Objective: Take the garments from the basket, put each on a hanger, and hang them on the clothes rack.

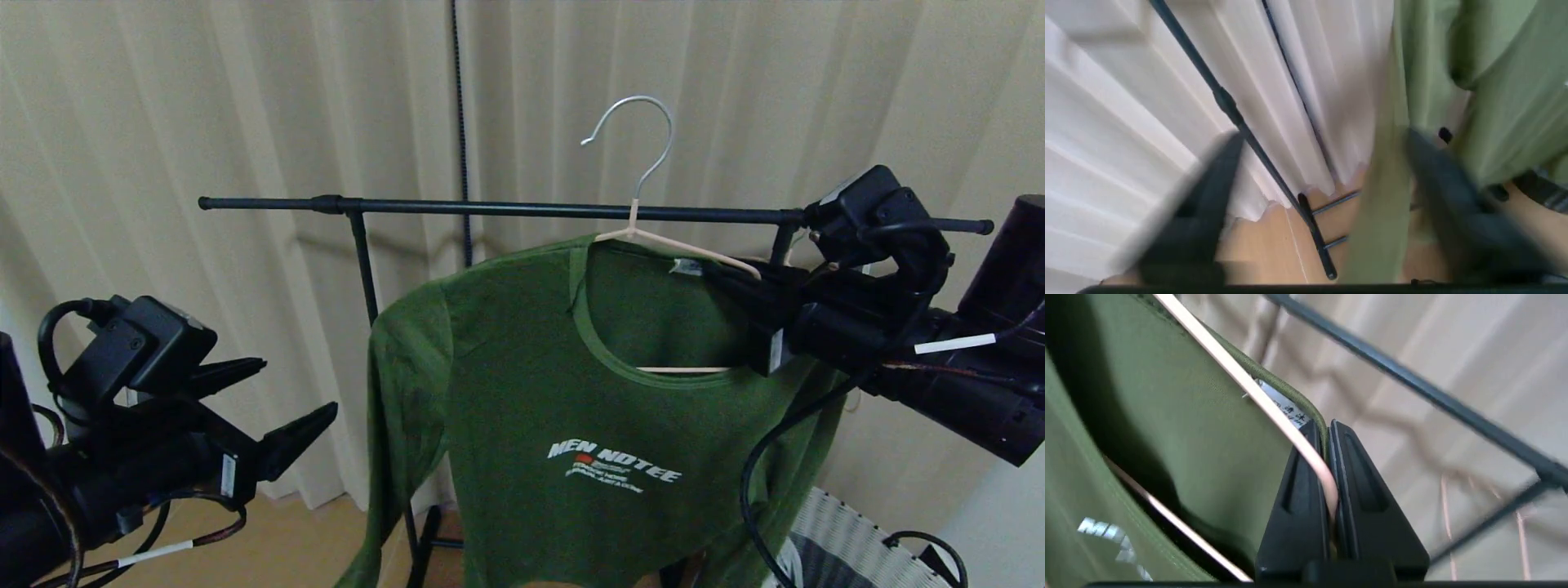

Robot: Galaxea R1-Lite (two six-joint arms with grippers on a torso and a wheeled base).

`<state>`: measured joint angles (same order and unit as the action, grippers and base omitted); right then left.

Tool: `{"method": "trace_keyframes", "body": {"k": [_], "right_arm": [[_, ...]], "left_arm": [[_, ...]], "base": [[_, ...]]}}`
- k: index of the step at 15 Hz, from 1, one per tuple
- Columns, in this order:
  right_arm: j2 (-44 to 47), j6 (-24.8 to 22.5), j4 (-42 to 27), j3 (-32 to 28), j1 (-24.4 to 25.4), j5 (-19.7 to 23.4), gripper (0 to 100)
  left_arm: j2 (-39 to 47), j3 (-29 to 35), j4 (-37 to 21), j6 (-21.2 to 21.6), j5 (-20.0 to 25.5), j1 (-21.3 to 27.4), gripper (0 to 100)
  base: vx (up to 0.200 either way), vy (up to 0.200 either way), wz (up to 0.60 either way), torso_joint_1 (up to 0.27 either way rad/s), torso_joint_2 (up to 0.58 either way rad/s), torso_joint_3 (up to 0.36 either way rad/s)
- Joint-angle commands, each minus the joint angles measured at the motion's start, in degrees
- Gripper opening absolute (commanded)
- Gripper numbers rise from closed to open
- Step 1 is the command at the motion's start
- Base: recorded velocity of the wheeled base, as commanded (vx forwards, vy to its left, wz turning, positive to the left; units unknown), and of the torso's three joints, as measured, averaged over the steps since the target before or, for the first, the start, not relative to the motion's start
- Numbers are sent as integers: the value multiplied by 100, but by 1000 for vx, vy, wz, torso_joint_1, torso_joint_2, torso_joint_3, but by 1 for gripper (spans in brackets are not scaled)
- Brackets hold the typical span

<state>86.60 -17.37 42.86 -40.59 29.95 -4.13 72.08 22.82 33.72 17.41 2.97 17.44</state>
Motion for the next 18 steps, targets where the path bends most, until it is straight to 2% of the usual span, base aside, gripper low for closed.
{"method": "trace_keyframes", "body": {"k": [1,2,4,5,6,11,18], "right_arm": [[6,-3,-428,-45,2,-439,0],[15,-3,-577,-45,2,-633,0],[6,-3,-1078,-36,2,-1292,0],[-21,6,-1667,-36,-7,-2004,0],[-12,94,-1860,-27,-7,-2223,0],[23,261,-1904,-80,-253,-2549,0],[50,436,-1904,-168,-482,-2549,0]], "left_arm": [[-344,-129,21,8,28,48,100],[-476,-190,47,26,28,57,100],[-924,-419,117,70,28,57,100],[-1232,-498,117,43,10,40,100],[-1346,-498,117,8,1,22,100],[-1698,-577,117,-132,-16,5,100],[-1777,-595,109,-176,-157,13,100]], "base": [[0,0,0,0,0,0],[0,0,0,0,0,0],[0,0,0,0,0,0],[0,0,0,0,0,0],[0,0,0,0,0,0],[0,0,0,0,0,0],[200,0,0,2,1,4]]}}
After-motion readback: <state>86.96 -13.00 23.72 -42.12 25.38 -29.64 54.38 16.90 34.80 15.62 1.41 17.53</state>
